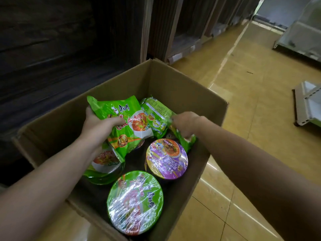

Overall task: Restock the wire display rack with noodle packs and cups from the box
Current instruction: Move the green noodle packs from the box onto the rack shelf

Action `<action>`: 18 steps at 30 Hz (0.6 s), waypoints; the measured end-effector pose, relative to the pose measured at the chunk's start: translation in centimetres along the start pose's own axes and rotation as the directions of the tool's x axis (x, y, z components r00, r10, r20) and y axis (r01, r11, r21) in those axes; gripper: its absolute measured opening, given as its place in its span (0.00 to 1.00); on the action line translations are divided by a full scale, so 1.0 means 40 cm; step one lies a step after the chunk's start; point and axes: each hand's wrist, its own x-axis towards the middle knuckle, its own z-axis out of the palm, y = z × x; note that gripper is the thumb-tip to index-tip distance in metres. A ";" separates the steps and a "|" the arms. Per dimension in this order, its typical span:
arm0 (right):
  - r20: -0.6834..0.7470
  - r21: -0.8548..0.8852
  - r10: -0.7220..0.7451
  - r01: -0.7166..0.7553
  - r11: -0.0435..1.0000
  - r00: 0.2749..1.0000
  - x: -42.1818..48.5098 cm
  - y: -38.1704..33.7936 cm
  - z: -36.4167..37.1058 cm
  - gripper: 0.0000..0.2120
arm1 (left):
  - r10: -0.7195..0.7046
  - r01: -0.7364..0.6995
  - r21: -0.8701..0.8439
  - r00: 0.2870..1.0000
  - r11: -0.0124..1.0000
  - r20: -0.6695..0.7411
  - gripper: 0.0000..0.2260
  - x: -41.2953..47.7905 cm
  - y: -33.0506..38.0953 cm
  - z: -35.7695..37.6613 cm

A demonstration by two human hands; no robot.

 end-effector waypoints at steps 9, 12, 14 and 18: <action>-0.380 0.920 0.419 0.382 0.083 0.824 -0.141 0.009 -0.089 0.16 | -0.036 0.032 -0.063 0.997 0.997 -0.062 0.32 0.009 -0.008 0.001; -0.410 0.848 0.411 0.506 -0.156 0.814 -0.156 -0.027 -0.065 0.13 | -0.041 0.039 -0.046 0.999 0.998 -0.035 0.31 0.005 -0.012 -0.005; -0.434 0.767 0.438 0.578 -0.280 0.787 -0.159 -0.041 -0.060 0.12 | -0.045 0.043 -0.056 0.998 0.998 -0.039 0.28 0.004 -0.015 -0.013; -0.365 0.610 0.520 0.620 -0.493 0.773 -0.172 -0.042 -0.077 0.15 | -0.061 0.055 -0.090 0.996 0.994 -0.065 0.27 0.002 -0.013 -0.023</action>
